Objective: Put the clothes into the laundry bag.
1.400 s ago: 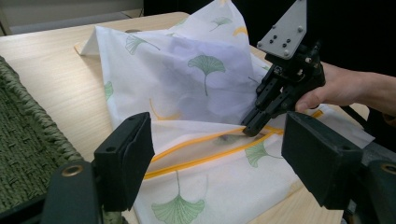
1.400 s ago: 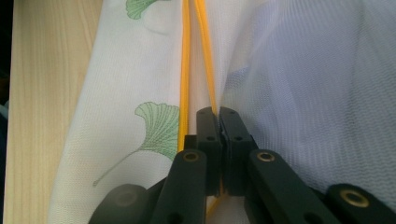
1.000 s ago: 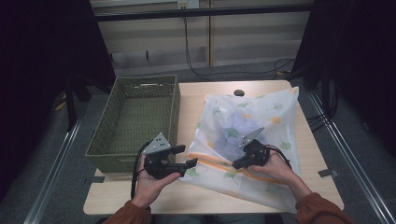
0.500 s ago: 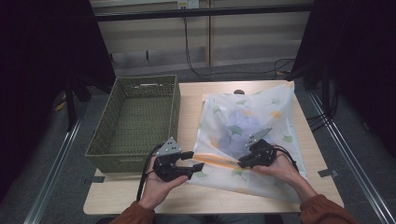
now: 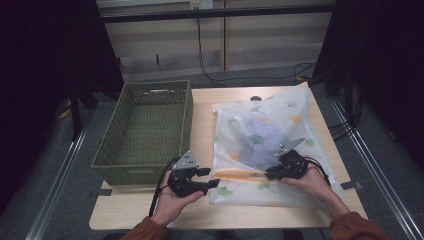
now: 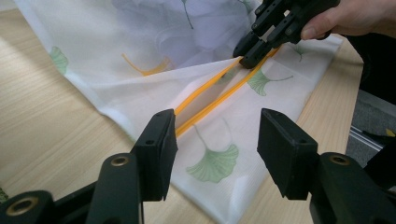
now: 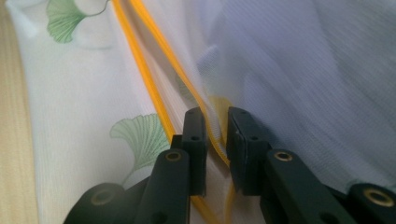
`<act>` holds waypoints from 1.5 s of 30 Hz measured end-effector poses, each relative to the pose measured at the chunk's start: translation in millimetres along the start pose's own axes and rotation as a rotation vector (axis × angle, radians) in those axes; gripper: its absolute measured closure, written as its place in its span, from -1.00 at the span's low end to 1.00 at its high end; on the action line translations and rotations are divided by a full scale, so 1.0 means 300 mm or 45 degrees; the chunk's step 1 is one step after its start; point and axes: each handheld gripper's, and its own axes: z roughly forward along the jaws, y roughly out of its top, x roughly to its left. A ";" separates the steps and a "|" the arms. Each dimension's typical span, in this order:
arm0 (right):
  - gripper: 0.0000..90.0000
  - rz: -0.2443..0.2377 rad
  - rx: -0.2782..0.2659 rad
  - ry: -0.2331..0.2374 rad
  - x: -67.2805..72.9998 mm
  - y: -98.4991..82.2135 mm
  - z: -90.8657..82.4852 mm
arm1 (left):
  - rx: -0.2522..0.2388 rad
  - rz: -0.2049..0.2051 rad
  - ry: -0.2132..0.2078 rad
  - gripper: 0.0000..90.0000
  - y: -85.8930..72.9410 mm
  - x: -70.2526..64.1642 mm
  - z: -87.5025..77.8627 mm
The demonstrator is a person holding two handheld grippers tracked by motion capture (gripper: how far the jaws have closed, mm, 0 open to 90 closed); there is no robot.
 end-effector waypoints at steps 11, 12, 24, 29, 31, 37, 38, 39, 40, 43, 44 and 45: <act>0.72 0.016 -0.038 -0.048 -0.019 -0.005 0.001 | -0.033 0.008 0.032 -0.01 0.005 0.005 -0.018; 0.72 0.021 -0.042 -0.042 -0.020 -0.006 0.001 | -0.045 0.007 0.036 -0.02 0.007 0.005 -0.020; 0.45 0.064 -0.114 -0.028 -0.002 -0.016 -0.033 | -0.128 -0.007 0.066 -0.09 0.021 0.019 -0.049; 0.38 0.088 -0.207 -0.024 0.010 -0.016 -0.066 | -0.142 -0.003 0.067 -0.10 0.024 0.018 -0.058; 0.36 0.096 -0.259 -0.027 0.015 -0.011 -0.084 | -0.157 -0.007 0.069 -0.12 0.023 0.018 -0.065; 0.43 0.106 -0.371 -0.075 0.032 0.001 -0.127 | -0.184 -0.011 0.093 -0.13 0.018 0.025 -0.095; 0.44 0.100 -0.379 -0.077 0.034 0.003 -0.132 | -0.197 -0.024 0.104 -0.13 0.016 0.027 -0.102; 0.46 0.092 -0.389 -0.095 0.039 0.007 -0.140 | -0.200 -0.018 0.111 -0.14 0.016 0.031 -0.109; 0.47 0.094 -0.402 -0.100 0.042 0.009 -0.149 | -0.207 -0.020 0.117 -0.15 0.015 0.032 -0.114; 0.49 0.111 -0.463 -0.117 0.052 0.004 -0.174 | -0.220 -0.025 0.132 -0.18 0.014 0.034 -0.131; 0.49 0.117 -0.475 -0.122 0.058 0.000 -0.183 | -0.227 -0.026 0.140 -0.20 0.013 0.037 -0.140; 0.47 0.124 -0.487 -0.140 0.066 -0.006 -0.192 | -0.236 -0.036 0.146 -0.21 0.011 0.040 -0.147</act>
